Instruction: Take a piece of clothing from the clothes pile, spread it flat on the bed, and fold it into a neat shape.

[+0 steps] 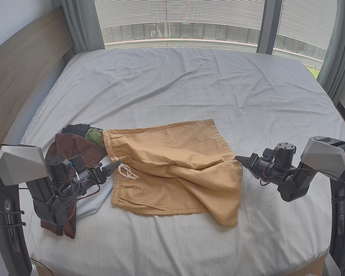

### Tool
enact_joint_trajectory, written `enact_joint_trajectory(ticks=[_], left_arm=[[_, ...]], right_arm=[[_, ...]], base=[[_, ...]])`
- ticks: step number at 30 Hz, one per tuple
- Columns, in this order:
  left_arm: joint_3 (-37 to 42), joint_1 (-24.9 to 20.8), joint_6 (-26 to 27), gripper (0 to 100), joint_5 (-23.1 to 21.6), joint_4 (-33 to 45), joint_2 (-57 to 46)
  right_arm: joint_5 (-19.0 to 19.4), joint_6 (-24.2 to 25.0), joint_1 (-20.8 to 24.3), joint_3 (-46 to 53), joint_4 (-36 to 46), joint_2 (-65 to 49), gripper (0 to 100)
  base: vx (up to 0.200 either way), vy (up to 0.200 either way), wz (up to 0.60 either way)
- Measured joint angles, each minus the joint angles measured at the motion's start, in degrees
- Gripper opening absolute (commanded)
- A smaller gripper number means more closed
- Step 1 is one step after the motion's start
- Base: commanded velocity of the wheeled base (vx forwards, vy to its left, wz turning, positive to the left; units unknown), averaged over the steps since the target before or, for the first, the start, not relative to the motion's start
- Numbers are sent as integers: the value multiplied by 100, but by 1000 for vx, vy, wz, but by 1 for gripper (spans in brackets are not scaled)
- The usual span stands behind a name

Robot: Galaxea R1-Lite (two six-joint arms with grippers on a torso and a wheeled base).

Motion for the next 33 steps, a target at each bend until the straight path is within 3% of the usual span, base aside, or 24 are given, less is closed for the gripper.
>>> enact_joint_trajectory(ticks=[15, 20, 28, 33], left_arm=[[610, 85, 33, 100, -238, 4, -12], [859, 85, 122, 100, -263, 6, -12], [1150, 59, 158, 100, -272, 12, 22], [1213, 26, 145, 100, -274, 15, 134]], right_arm=[[-7, -145, 5, 527, -146, -827, 100], [-2, -383, 390, 903, -146, -1185, 100], [-2, -1179, 1065, 1513, -149, -1535, 100], [-5, -1295, 1226, 1659, -154, -1602, 100]], base=[[0, 0, 0], [0, 0, 0], [0, 0, 0], [0, 0, 0]])
